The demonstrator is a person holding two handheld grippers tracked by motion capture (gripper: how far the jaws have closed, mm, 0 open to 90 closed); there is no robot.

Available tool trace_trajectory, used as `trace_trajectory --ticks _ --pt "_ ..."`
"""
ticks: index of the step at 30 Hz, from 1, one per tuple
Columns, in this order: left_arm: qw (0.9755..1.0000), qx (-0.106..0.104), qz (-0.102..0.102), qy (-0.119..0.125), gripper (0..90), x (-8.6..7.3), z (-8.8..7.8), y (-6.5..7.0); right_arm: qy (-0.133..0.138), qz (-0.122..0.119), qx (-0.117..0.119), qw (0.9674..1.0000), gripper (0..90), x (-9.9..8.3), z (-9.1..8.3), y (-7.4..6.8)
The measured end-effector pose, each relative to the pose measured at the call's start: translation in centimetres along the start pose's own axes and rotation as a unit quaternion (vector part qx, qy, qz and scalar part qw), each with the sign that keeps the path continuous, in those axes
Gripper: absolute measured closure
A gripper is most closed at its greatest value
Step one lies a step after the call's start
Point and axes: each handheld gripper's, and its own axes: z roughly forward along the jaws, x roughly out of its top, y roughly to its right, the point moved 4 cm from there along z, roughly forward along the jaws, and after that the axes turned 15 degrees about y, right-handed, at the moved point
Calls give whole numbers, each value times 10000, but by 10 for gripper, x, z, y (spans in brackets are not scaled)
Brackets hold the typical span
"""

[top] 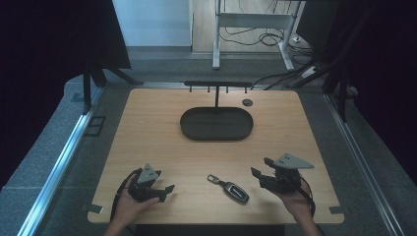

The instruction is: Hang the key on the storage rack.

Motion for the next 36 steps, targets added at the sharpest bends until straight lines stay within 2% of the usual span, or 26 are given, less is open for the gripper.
trace_trajectory --ticks 7,10,14,16,17,19,27,29,30,31,33,34,36 --pt "10000 -1 -17 -3 256 0 -1 -1 -151 23 238 9996 387 7 16 -11" --pt "10000 -7 -23 0 256 0 -1 -1 -370 -32 406 9985 396 11 24 -18" --pt "10000 -8 -44 5 256 0 -2 -1 -530 -94 488 9974 403 13 29 -23" --pt "10000 -5 -61 1 255 0 -3 -1 -697 -118 648 9954 405 15 34 -29" --pt "10000 -2 -76 17 255 0 -3 -1 -776 -178 816 9935 408 17 37 -35" --pt "10000 27 -69 36 256 0 -2 -1 -846 -177 937 9918 410 19 40 -39" --pt "9999 83 -126 68 257 0 -3 -4 -1172 -320 1003 9875 436 18 56 -48" --pt "9999 71 -119 82 257 0 -4 -4 -1327 -409 1047 9848 447 14 64 -54" --pt "9999 71 -119 82 257 0 -4 -4 -1327 -409 1047 9848 447 14 64 -54" --pt "9999 64 -118 84 257 1 -4 -4 -1460 -437 1097 9822 459 10 70 -59" --pt "9999 64 -118 77 257 0 -4 -4 -1520 -441 1125 9810 470 9 72 -60" --pt "9999 65 -122 74 257 0 -4 -4 -1636 -472 1173 9784 479 6 75 -62" --pt "9999 68 -128 70 257 0 -3 -4 -1752 -505 1232 9755 491 3 79 -65"
